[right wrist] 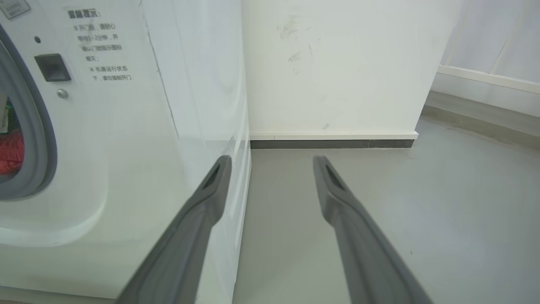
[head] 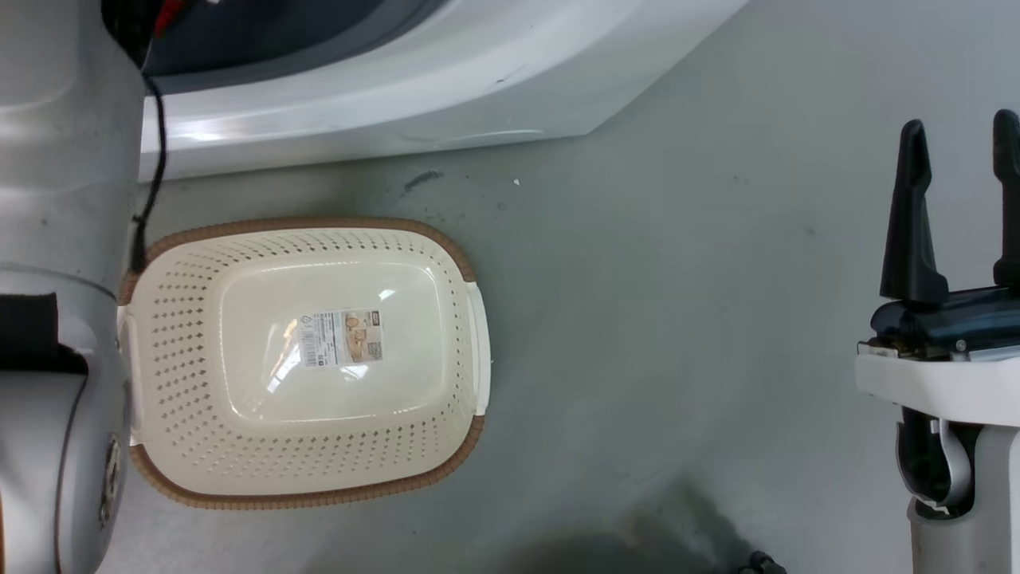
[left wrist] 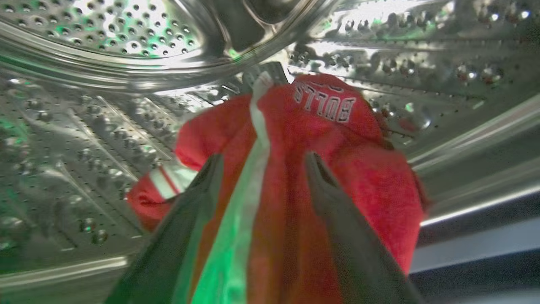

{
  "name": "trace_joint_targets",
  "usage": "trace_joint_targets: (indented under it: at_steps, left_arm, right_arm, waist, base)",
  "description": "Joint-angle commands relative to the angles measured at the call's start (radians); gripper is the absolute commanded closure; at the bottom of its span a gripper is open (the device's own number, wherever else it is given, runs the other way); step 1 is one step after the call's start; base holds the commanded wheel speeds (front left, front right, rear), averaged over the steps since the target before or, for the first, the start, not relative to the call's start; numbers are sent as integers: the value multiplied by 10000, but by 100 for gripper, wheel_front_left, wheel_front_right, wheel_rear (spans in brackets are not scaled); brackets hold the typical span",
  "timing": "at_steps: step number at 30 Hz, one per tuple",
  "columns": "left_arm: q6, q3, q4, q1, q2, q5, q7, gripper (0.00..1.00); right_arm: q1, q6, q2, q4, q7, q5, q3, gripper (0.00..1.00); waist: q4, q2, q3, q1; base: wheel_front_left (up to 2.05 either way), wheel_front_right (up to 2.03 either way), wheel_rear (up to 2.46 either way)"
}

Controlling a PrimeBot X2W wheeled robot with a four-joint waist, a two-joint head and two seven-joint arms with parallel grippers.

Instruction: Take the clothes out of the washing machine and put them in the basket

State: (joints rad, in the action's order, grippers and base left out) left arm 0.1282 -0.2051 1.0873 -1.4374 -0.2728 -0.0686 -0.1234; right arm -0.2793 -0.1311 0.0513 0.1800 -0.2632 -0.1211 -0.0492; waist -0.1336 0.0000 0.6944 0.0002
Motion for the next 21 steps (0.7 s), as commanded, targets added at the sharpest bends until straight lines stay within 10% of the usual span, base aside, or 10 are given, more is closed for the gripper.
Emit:
trace_joint_targets:
  at_steps: [1, 18, 19, 20, 21]
  left_arm:
    - [4, -362, 270, -315, -39, -227, -510, 0]
    - [19, -1759, 1229, -1174, -141, -1985, -3401, 0]
    - [19, -1839, 1204, -1164, -135, -2009, -3371, 12]
    - [19, -1888, 1164, -1153, -159, -2107, -3282, 100]
    - [21, -1941, 1150, -1123, -187, -2154, -3233, 100]
  right_arm:
    - [-216, 7, -22, 53, -23, -50, -16, 0]
    - [-592, 7, -20, 347, -25, -254, -101, 0]
    - [-591, 7, -20, 335, -25, -261, -88, 0]
    - [-588, 7, -20, 318, -25, -264, -71, 0]
    - [-579, 7, -20, 303, -25, -269, -50, 0]
  waist:
    - [-118, 0, 300, -2]
    - [-163, 0, 1108, -2]
    - [-163, 0, 1101, -2]
    - [-162, 0, 1084, -2]
    - [-163, 0, 1049, -2]
  base:
    - [0, 0, 0]
    - [0, 0, 0]
    - [0, 0, 0]
    - [0, 0, 0]
    - [0, 0, 0]
